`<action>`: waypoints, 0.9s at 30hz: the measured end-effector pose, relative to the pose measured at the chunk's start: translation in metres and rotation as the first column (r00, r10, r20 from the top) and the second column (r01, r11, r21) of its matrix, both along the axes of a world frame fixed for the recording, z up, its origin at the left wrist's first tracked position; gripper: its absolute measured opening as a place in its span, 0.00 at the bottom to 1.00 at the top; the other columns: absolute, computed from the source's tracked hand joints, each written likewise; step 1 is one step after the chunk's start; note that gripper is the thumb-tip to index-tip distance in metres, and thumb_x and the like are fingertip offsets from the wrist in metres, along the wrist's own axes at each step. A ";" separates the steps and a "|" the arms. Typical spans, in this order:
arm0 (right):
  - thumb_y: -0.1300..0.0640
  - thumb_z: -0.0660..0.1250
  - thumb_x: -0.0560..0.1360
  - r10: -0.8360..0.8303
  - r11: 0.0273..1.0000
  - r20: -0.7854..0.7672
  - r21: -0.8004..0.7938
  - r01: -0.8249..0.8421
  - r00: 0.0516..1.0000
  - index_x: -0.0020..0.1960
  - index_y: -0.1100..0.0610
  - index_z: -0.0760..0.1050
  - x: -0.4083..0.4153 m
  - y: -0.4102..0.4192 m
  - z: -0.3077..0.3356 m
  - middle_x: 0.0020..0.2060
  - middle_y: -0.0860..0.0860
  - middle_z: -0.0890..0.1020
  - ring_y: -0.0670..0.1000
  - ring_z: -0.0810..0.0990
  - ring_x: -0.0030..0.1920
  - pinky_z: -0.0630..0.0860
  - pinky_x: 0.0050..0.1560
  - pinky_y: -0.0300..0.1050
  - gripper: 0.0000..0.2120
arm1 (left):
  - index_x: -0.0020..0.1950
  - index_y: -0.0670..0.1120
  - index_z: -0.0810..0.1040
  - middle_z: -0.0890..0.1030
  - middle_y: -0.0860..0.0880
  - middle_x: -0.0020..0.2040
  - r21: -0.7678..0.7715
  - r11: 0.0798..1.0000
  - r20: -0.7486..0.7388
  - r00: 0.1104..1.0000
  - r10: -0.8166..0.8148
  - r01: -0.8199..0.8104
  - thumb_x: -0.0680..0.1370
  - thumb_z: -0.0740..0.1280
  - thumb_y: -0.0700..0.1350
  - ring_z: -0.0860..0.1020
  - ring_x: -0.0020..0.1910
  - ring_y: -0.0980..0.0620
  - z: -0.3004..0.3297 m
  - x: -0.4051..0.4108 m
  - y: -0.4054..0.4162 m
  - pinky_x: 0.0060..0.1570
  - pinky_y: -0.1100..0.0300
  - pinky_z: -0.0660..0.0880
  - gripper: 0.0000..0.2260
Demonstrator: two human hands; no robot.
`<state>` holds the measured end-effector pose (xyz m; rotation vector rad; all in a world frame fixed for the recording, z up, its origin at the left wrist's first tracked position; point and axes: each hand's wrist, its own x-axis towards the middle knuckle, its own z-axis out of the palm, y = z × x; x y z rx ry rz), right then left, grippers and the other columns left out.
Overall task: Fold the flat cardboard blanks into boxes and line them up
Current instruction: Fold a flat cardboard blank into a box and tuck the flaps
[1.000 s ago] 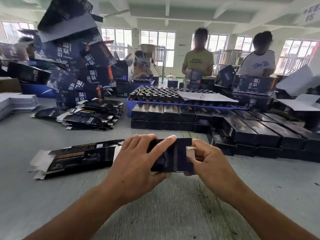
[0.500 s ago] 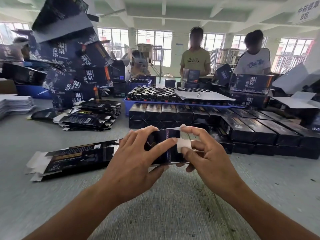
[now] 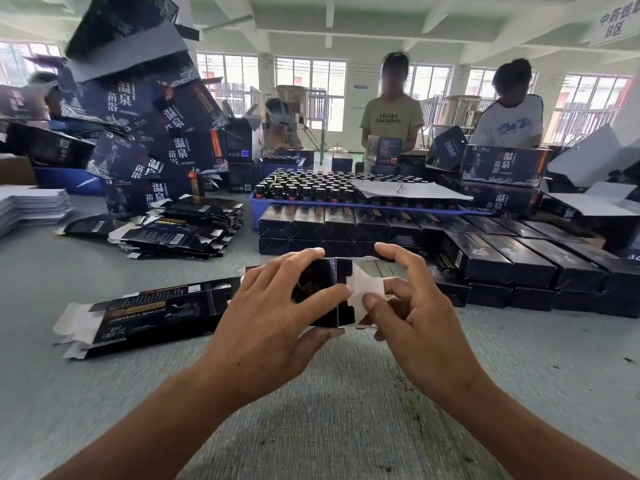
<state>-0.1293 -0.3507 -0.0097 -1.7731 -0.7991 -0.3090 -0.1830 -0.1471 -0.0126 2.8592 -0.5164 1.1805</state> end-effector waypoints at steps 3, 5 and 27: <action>0.59 0.66 0.81 -0.001 1.000 0.038 -0.030 0.002 0.999 0.62 0.40 0.74 0.000 -0.001 0.000 0.48 0.39 0.84 0.43 0.85 0.43 0.78 0.39 0.33 0.16 | 0.67 0.55 0.71 0.69 0.42 0.73 -0.018 1.000 0.003 1.000 -0.014 0.014 0.76 0.66 0.58 0.71 0.68 0.41 -0.001 0.000 0.000 0.61 0.45 0.72 0.21; 0.60 0.66 0.81 -0.019 0.998 0.057 -0.060 0.023 0.998 0.60 0.42 0.78 0.001 -0.001 0.001 0.47 0.38 0.84 0.42 0.85 0.44 0.79 0.40 0.33 0.14 | 0.68 0.55 0.70 0.69 0.42 0.73 -0.024 1.000 0.005 1.000 -0.019 0.019 0.76 0.67 0.58 0.71 0.68 0.41 -0.002 -0.001 -0.001 0.61 0.46 0.71 0.21; 0.51 0.74 0.74 -0.073 0.997 0.022 0.004 0.073 0.997 0.57 0.37 0.69 -0.004 0.001 0.003 0.49 0.40 0.84 0.43 0.83 0.44 0.80 0.42 0.37 0.19 | 0.70 0.57 0.70 0.68 0.46 0.71 -0.125 0.989 0.028 0.997 -0.074 0.077 0.74 0.69 0.56 0.73 0.65 0.44 -0.003 -0.001 -0.004 0.52 0.46 0.79 0.24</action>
